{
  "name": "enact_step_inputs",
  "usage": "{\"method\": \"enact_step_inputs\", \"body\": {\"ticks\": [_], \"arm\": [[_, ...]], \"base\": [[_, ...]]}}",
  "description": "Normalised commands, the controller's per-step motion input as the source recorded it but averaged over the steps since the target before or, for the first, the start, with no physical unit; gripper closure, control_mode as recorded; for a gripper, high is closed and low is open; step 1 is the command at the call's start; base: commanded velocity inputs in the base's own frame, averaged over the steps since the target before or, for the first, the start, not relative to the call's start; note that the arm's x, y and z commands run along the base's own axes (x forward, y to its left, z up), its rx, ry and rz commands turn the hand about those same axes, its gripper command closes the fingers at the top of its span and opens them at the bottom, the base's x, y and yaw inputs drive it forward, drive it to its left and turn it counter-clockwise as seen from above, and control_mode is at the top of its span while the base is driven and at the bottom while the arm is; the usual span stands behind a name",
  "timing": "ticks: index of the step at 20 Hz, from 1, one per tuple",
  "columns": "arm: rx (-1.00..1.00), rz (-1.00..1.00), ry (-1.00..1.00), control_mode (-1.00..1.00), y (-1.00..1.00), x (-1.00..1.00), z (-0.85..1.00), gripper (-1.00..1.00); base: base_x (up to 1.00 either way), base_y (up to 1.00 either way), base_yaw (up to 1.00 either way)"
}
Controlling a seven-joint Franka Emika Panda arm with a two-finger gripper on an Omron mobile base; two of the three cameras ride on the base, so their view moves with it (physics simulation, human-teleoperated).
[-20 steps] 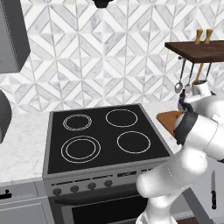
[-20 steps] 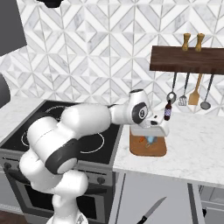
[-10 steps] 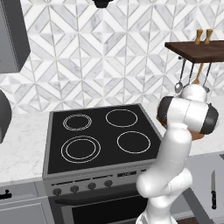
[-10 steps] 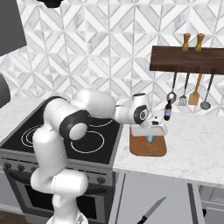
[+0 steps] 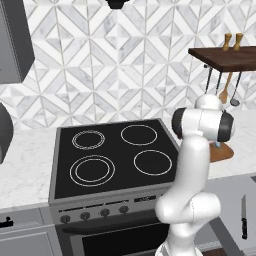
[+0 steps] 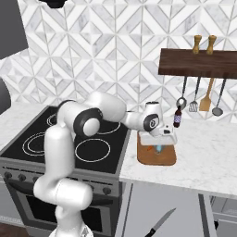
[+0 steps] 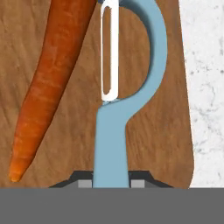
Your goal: Place the appropriate cutting tool for cutting the carrot skin on the cutting board.
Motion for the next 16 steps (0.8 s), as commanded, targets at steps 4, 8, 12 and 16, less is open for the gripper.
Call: {"method": "enact_step_inputs", "body": {"ticks": [4, 8, 12, 16], "arm": [[0.04, 0.01, 0.14, -1.0, 0.21, 0.23, -0.32, -1.0], [0.03, 0.0, 0.09, -1.0, 0.13, 0.02, -0.26, -1.0], [0.02, 0.0, 0.03, -1.0, 0.0, -0.19, 0.04, -1.0], [0.0, 0.0, 0.0, -1.0, 0.01, -0.46, 0.41, -1.0]], "base": [[0.0, 0.0, 0.0], [0.0, 0.0, 0.0], [0.0, 0.0, 0.0], [0.0, 0.0, 0.0]]}}
